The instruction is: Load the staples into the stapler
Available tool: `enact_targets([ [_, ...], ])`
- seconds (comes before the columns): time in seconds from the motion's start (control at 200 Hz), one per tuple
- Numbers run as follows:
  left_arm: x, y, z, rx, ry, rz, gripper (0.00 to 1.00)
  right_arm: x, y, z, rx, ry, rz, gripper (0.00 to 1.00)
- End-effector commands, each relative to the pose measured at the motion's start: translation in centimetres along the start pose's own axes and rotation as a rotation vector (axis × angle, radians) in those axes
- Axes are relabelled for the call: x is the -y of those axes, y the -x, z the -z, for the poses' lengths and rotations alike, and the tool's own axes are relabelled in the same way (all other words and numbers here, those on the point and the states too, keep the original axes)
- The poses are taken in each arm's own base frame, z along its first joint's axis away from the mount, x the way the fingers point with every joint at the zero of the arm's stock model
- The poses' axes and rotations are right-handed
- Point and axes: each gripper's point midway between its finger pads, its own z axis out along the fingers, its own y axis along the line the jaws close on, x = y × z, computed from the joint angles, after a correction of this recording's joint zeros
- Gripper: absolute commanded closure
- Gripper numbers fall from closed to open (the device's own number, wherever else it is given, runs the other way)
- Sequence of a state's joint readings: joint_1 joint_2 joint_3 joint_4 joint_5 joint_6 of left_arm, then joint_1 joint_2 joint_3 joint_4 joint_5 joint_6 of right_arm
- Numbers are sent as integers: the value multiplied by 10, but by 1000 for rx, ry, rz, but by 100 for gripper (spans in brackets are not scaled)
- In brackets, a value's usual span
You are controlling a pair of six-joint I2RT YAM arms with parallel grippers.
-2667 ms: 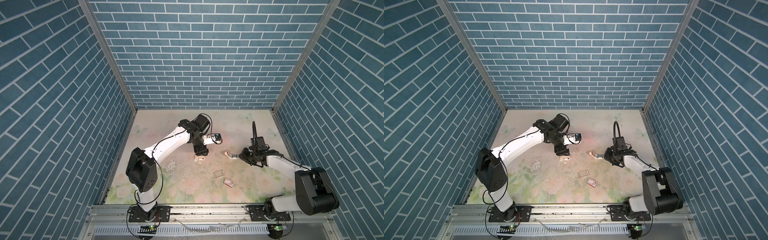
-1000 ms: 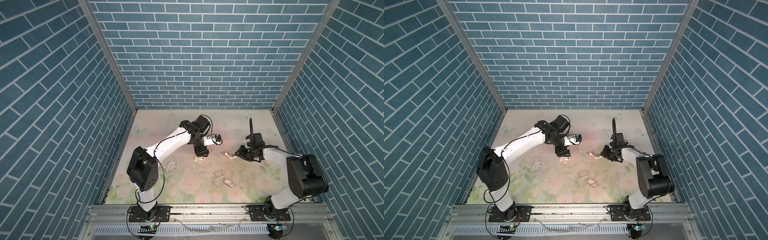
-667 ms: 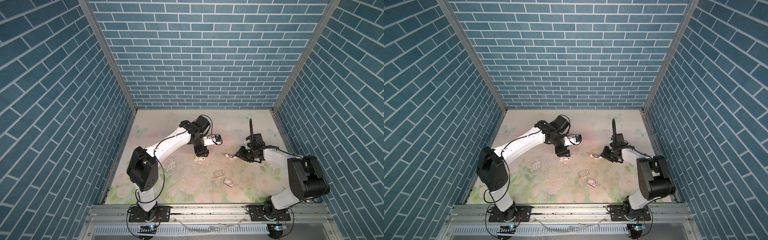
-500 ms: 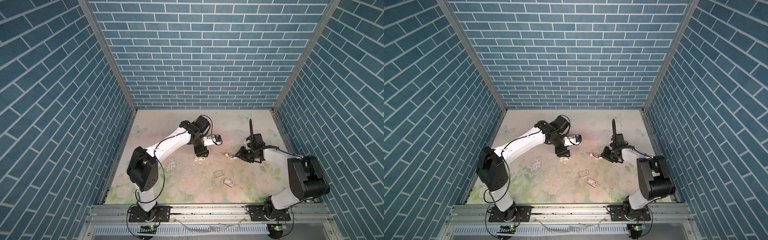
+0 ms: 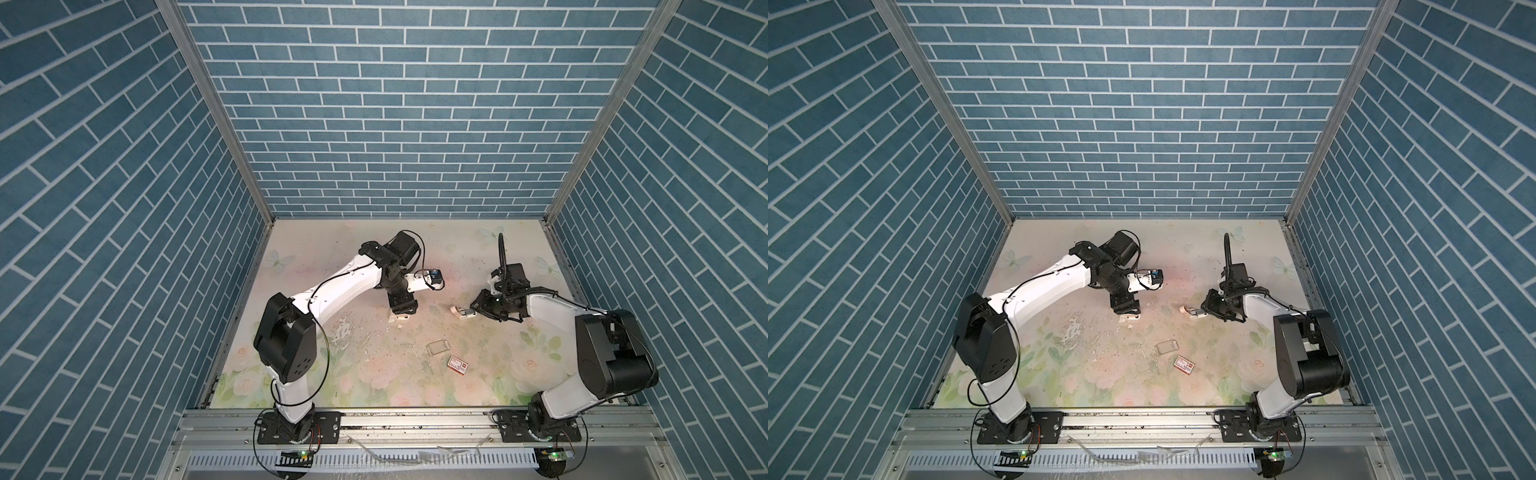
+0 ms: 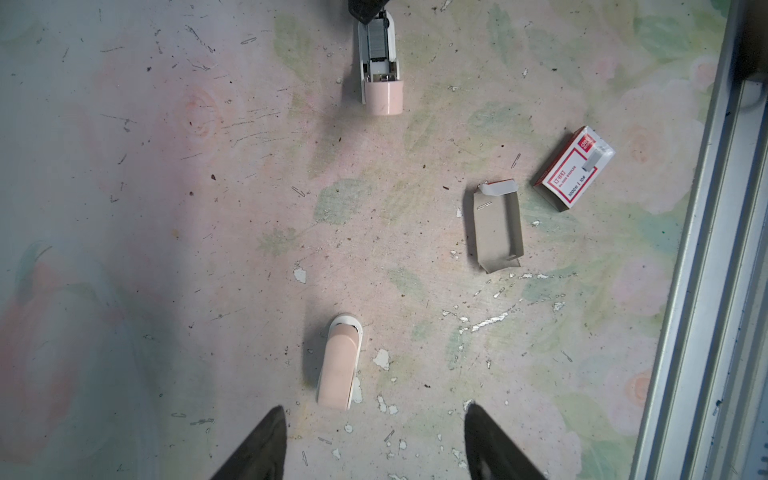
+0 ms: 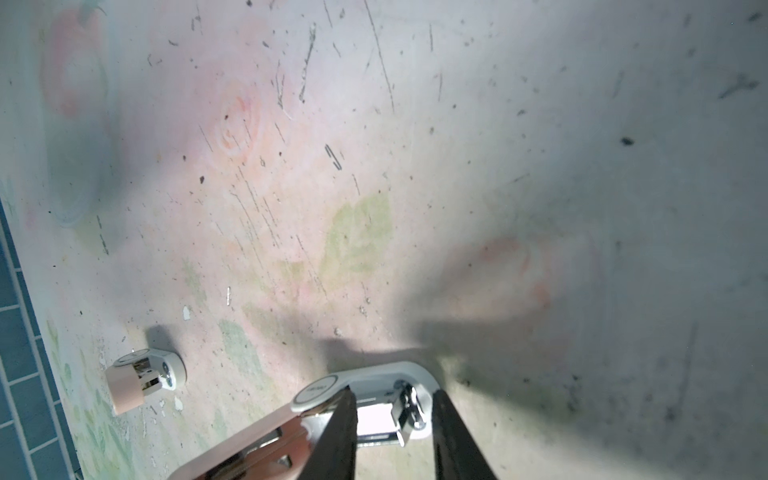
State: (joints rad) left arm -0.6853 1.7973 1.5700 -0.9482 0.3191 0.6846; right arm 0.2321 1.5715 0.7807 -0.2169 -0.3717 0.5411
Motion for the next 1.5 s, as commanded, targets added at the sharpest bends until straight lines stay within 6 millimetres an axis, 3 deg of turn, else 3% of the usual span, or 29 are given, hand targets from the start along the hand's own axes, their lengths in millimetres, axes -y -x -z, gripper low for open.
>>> enact_targets([
  [0.0,4,-4,-4,-9,-24,14,31,2,1,-3,-8,-20,37,68],
  [0.44,4,-2,-2,-3,-22,17,31,3,-8,-12,-31,17,57,69],
  [0.865,1,5,-3,11,-29,26,31,-3,-17,-4,-15,69,66,70],
  [0.995,-1,15,-6,25,-35,9,30,-6,-17,-2,-7,84,68,70],
  [1.17,-7,34,-23,23,-57,-32,30,-2,-14,2,13,52,54,69],
  [1.39,-10,56,-46,29,-105,-105,30,-13,-6,14,66,84,46,69],
  [1.495,-12,61,-58,18,-115,-133,30,-5,-2,25,97,26,19,70],
])
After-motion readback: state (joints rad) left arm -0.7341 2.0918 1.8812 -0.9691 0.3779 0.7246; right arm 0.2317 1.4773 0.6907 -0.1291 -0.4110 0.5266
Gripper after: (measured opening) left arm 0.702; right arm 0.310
